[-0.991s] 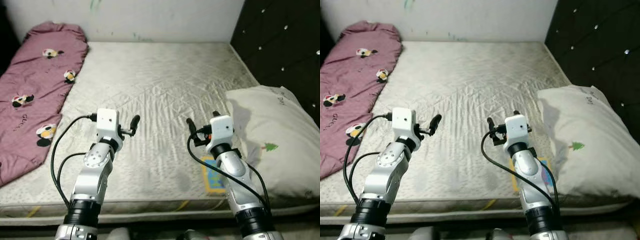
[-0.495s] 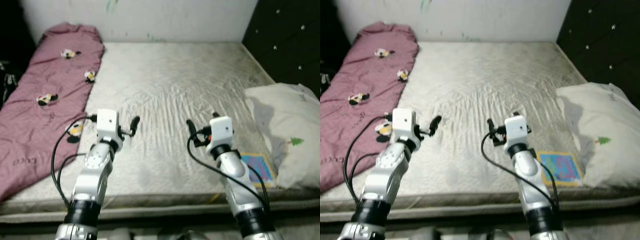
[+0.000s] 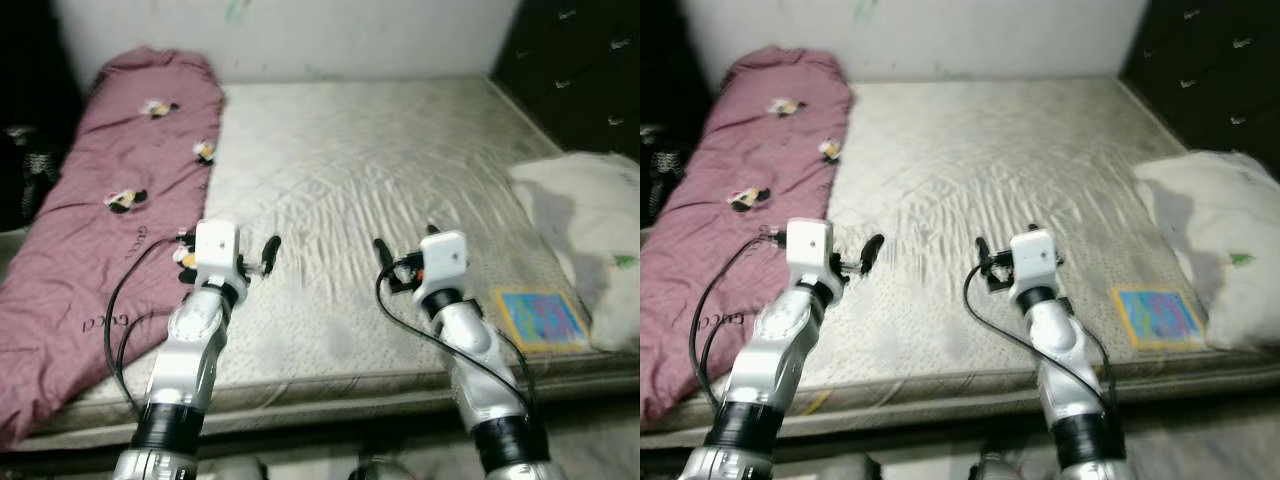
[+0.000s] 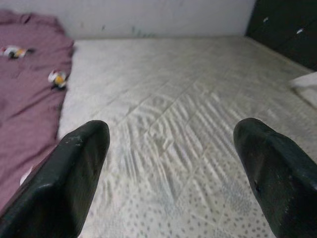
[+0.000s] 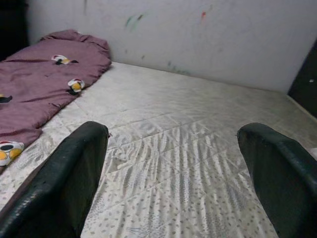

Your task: Clean up the room

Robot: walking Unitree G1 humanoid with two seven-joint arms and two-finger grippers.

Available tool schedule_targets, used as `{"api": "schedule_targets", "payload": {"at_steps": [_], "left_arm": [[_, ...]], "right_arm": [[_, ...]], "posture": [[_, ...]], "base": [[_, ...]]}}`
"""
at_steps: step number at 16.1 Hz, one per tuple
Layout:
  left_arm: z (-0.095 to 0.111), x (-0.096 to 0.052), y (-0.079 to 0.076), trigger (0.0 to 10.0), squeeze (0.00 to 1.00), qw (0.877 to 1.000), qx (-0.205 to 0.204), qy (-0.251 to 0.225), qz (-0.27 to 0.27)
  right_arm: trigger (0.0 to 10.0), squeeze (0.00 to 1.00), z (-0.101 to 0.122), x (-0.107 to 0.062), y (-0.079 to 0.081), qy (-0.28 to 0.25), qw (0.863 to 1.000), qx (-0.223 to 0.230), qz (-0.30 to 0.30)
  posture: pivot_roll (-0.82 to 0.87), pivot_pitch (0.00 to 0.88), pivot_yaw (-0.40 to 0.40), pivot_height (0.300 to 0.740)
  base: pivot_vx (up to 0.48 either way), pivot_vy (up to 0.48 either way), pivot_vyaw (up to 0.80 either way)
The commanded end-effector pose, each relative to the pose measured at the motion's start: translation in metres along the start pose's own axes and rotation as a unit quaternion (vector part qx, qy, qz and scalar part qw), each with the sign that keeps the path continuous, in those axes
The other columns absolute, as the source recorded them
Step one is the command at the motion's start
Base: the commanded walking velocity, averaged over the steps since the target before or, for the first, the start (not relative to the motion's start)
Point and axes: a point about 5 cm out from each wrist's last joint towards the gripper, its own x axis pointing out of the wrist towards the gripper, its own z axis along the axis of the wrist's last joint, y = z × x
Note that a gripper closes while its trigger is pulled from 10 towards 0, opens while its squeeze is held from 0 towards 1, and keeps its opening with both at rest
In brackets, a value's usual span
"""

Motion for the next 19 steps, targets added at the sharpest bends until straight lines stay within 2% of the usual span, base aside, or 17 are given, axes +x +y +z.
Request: {"api": "schedule_targets", "payload": {"at_steps": [1,10,19], "left_arm": [[0.0001,-0.0018,0.0101,10.0,0.0,1.0,0.007,0.002,0.016],[0.0017,0.0012,0.0099,10.0,0.0,1.0,0.005,0.0,0.017],[-0.0038,-0.0035,0.0144,10.0,0.0,1.0,0.005,0.007,0.022]], "right_arm": [[10.0,0.0,0.0057,0.0039,0.0081,-0.011,1.0,0.005,0.011],[10.0,0.0,0.0055,0.0052,0.006,-0.01,1.0,-0.001,0.01],[10.0,0.0,0.0044,0.0051,0.0051,-0.009,1.0,-0.002,0.011]], "posture": [[-0.02,0.0,-0.023,0.74],[-0.02,0.0,-0.018,0.74],[-0.02,0.0,-0.021,0.74]], "base": [[0.0,0.48,0.0],[0.0,0.48,0.0],[0.0,0.48,0.0]]}}
